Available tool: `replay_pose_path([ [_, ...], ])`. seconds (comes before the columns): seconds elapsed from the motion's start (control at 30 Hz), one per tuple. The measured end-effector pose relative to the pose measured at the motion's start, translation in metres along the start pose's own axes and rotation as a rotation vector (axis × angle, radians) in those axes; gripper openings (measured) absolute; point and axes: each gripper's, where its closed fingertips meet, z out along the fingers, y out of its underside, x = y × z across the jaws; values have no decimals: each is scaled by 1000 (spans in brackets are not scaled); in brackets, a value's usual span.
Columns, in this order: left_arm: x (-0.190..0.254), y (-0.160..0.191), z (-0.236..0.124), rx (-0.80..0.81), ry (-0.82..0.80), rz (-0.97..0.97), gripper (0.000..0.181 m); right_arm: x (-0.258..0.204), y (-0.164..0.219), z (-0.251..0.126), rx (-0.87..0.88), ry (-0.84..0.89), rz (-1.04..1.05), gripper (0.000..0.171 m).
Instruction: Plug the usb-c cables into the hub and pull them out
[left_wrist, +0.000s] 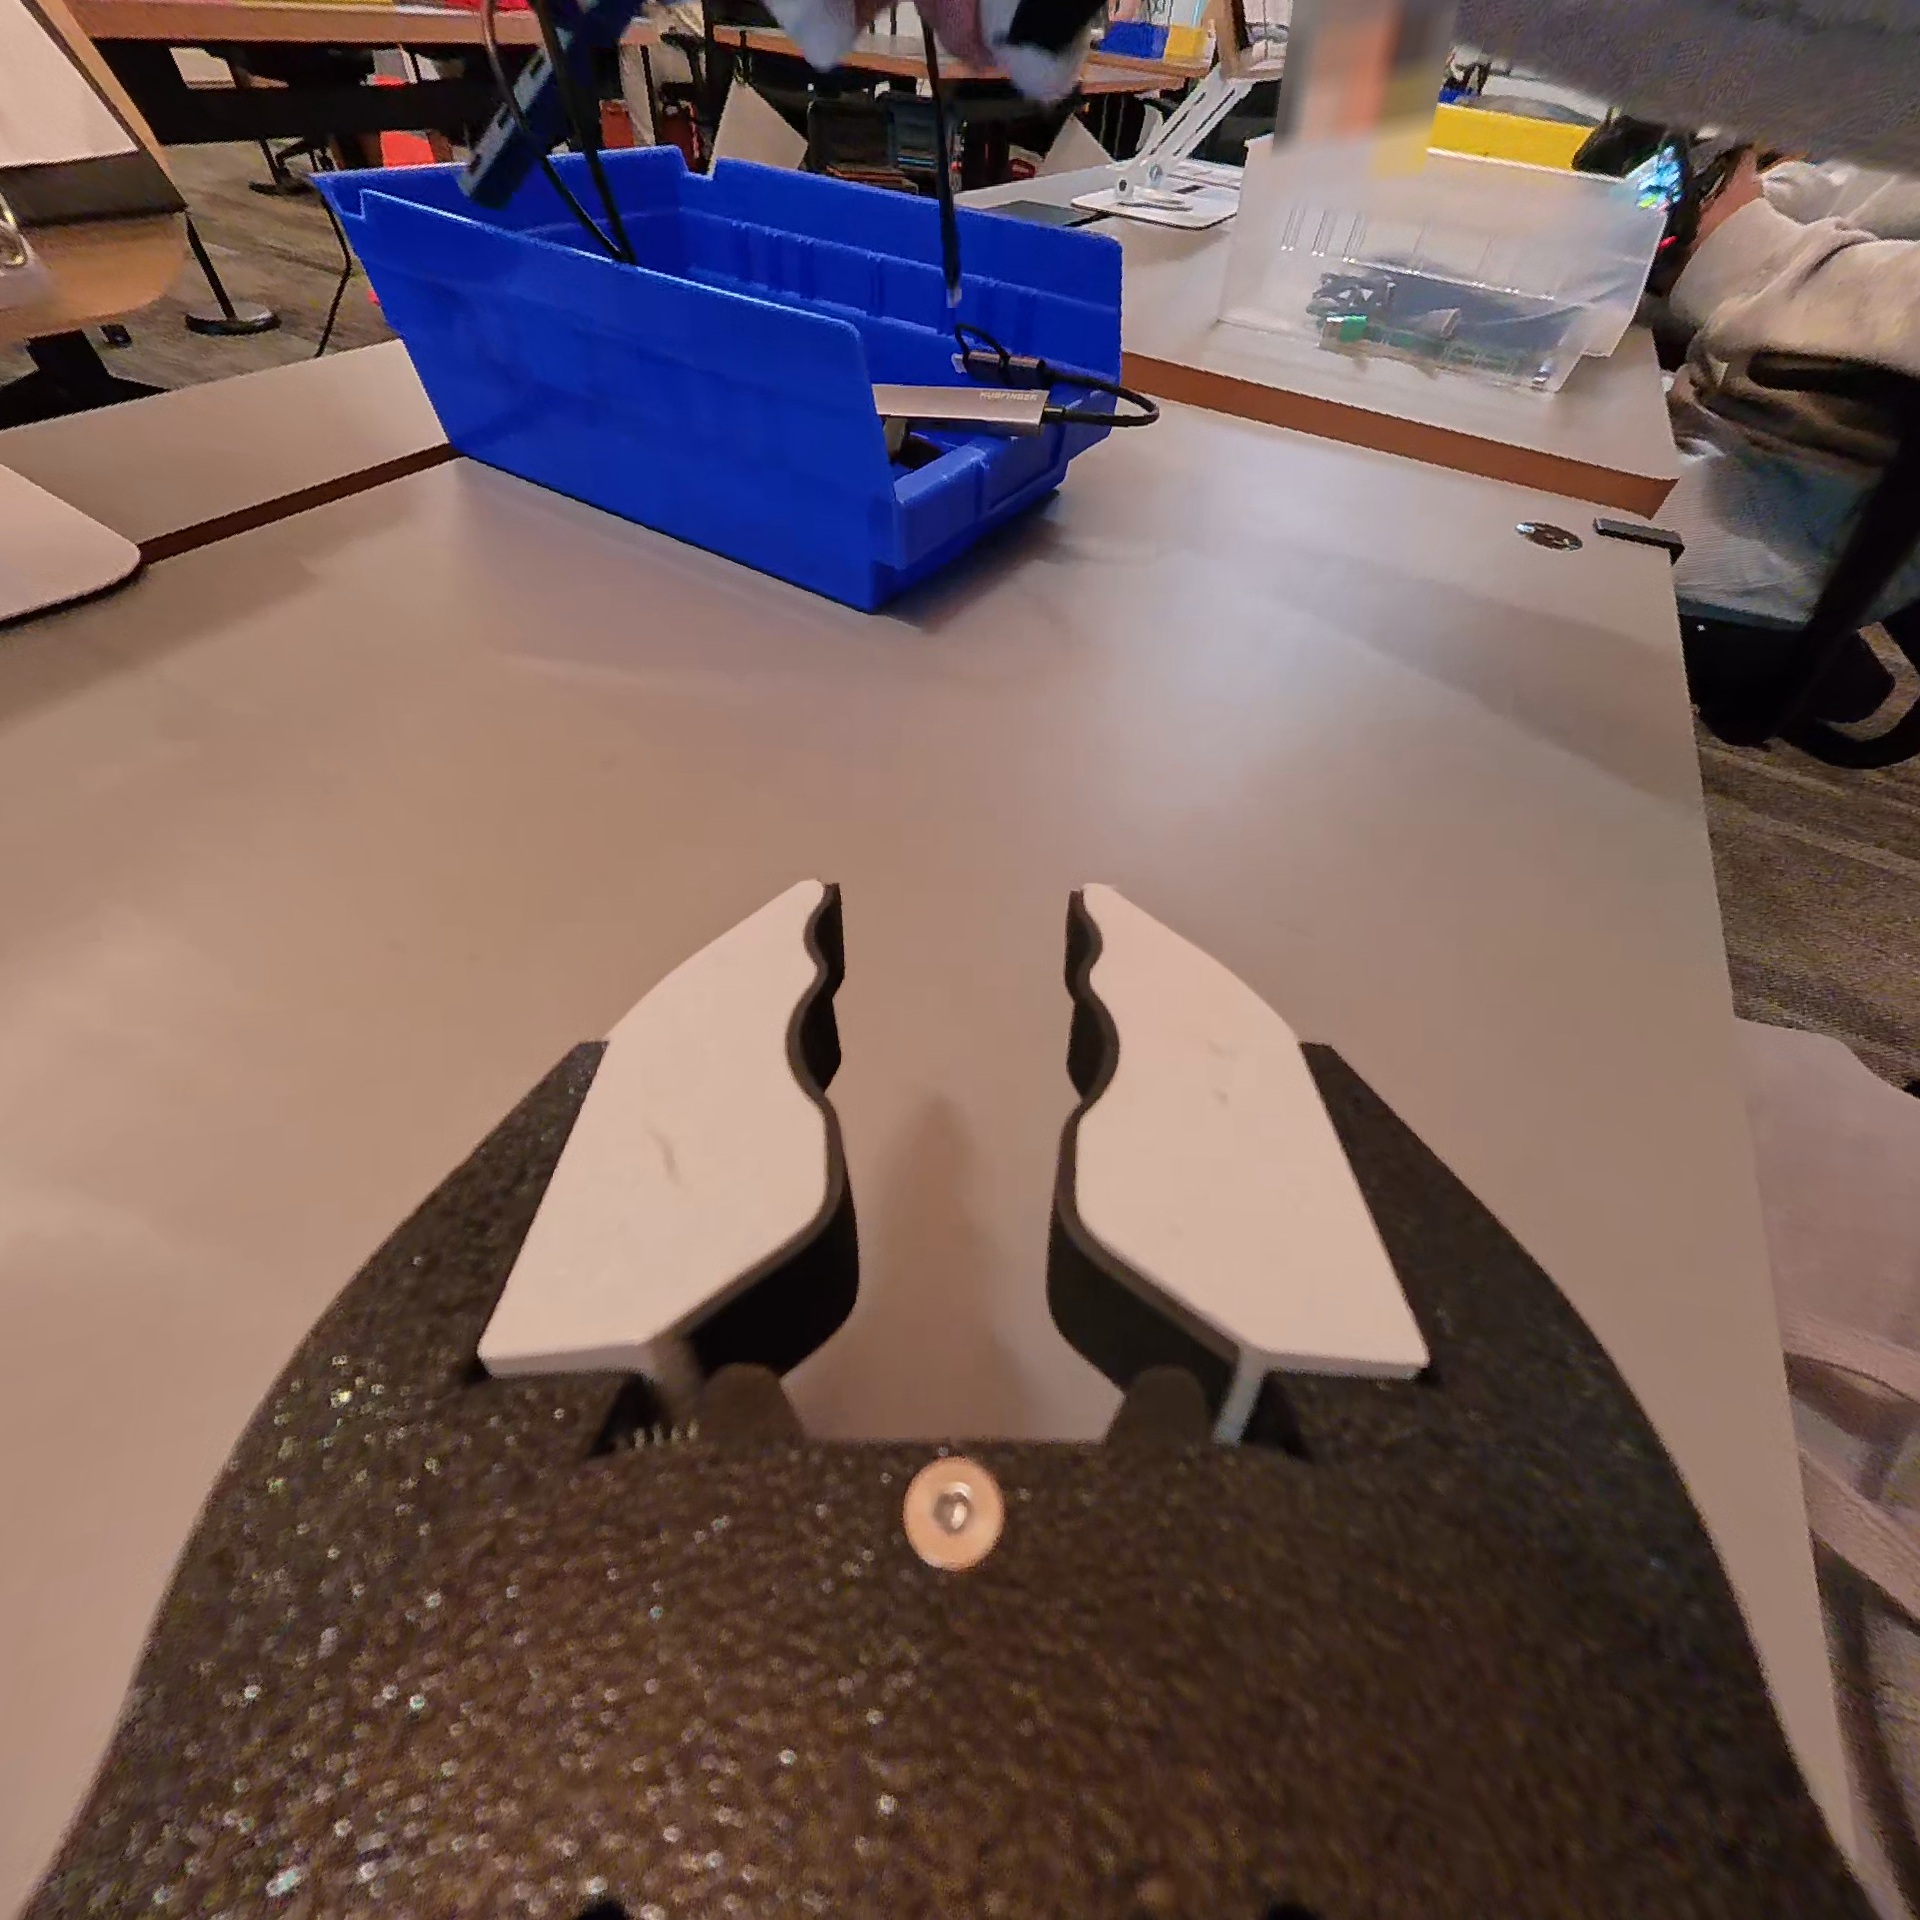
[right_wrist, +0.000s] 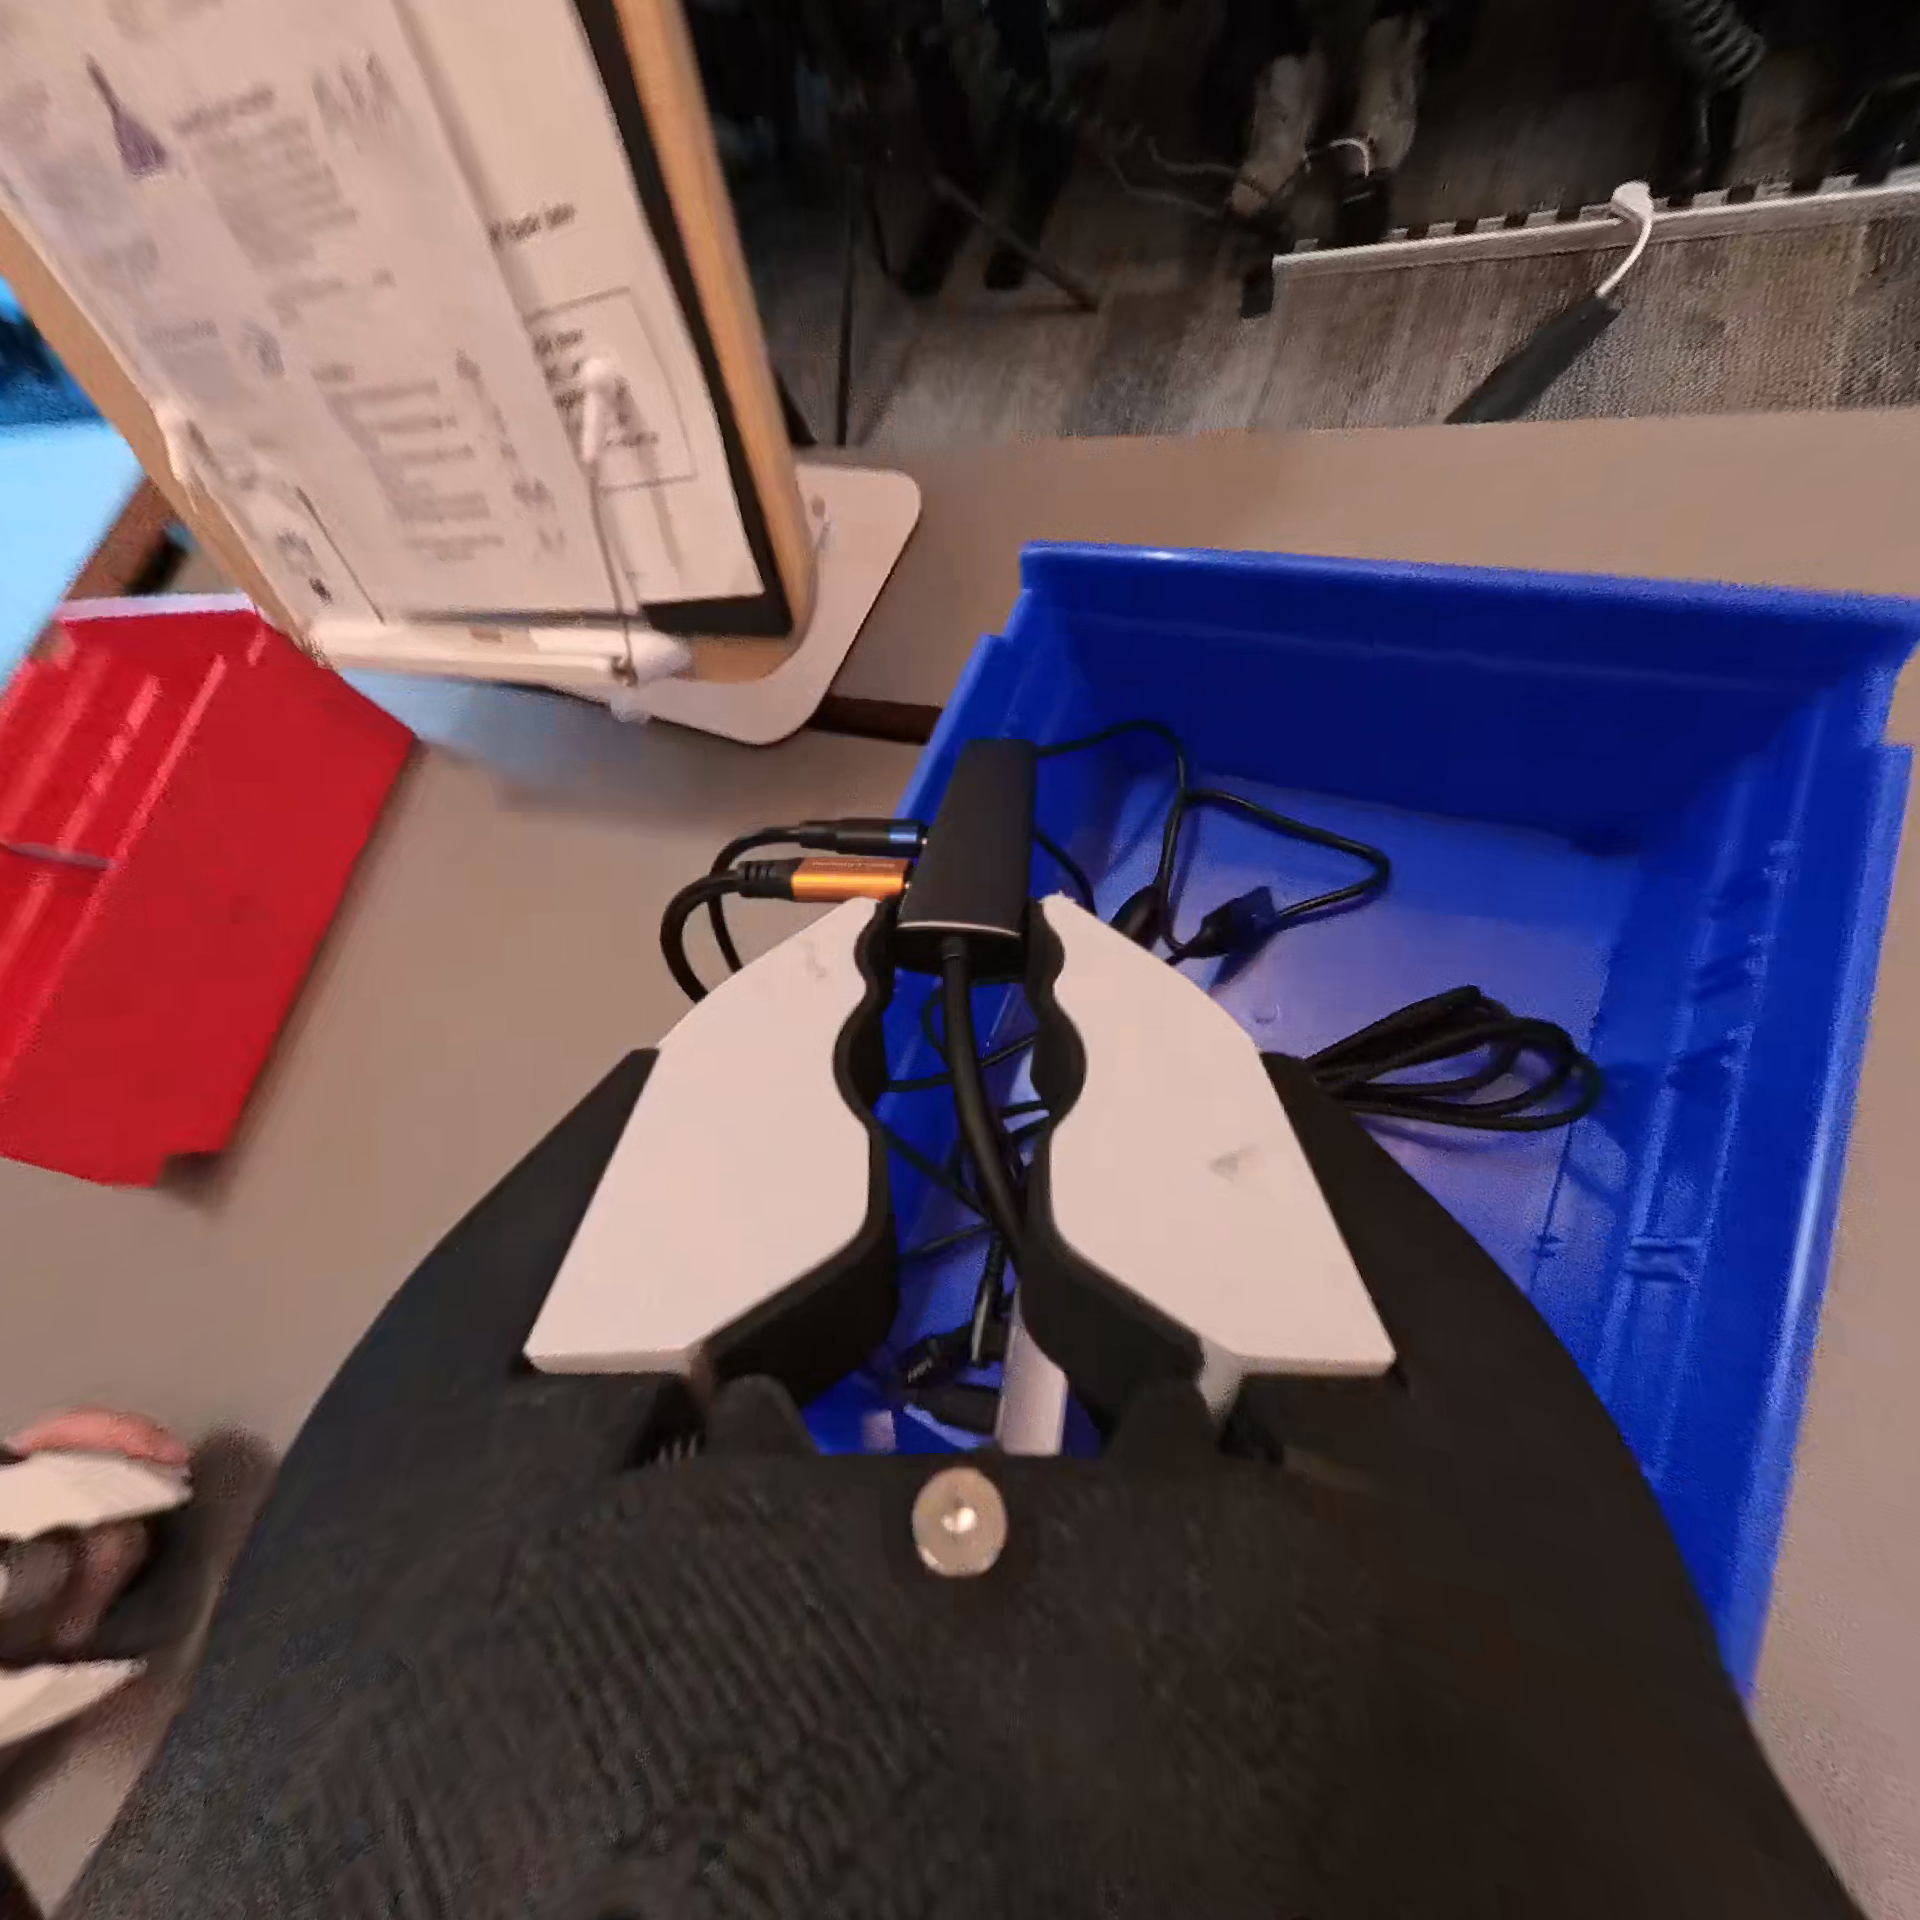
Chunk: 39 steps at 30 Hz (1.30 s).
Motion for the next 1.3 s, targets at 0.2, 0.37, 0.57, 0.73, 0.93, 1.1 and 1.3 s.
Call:
replay_pose_path([
  [0.2,0,0,0,3,6,-2,38,66,26,-16,62,218,-48,28],
  [0.37,-2,-1,-1,5,2,-19,39,81,39,-27,-46,411,-392,64],
  [0.57,-6,-4,-4,36,-48,-7,41,33,42,-77,108,370,-459,85],
  [0.73,-21,6,18,-83,-156,-20,48,-2,126,-117,201,383,-462,87],
  [0.93,-14,-38,106,-56,-102,-204,67,-26,193,-138,271,378,-396,92],
  [1.1,-34,-62,178,-168,-283,-233,77,0,204,-149,313,472,-275,98],
  [1.3,-66,-87,227,-206,-480,-40,92,24,212,-155,282,539,-224,104],
])
